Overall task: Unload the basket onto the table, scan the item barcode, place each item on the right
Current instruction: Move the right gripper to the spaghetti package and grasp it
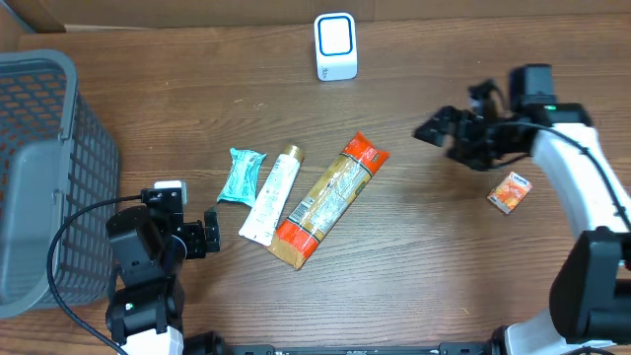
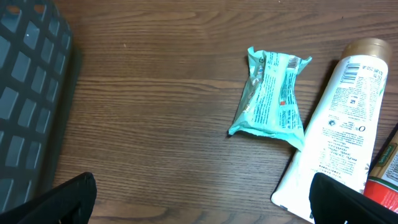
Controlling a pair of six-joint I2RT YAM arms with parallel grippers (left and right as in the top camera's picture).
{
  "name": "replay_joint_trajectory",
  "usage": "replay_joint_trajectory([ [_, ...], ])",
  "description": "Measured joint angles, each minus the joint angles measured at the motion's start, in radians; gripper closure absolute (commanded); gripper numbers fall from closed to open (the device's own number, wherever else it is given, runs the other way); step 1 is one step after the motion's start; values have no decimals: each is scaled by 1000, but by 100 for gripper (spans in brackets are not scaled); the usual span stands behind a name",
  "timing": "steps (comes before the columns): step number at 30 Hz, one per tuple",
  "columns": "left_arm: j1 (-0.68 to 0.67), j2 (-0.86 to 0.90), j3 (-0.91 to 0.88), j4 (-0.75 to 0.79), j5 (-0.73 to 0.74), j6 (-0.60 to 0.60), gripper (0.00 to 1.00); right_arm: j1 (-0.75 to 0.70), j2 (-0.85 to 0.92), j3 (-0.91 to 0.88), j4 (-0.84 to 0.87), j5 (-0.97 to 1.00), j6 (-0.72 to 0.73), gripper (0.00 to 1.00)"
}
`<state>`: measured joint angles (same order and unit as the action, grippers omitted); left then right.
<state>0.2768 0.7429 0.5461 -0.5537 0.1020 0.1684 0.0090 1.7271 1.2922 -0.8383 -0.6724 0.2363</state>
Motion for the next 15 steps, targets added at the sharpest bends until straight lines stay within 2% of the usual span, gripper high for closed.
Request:
replay_joint_trajectory([
  [4, 0, 0, 0, 0, 0, 0, 0, 113, 0, -23, 55, 42, 117, 1],
  [7, 0, 0, 0, 0, 0, 0, 0, 190, 0, -45, 85, 107, 196, 6],
  [15, 0, 0, 0, 0, 0, 0, 0, 381, 0, -57, 185, 280, 306, 17],
])
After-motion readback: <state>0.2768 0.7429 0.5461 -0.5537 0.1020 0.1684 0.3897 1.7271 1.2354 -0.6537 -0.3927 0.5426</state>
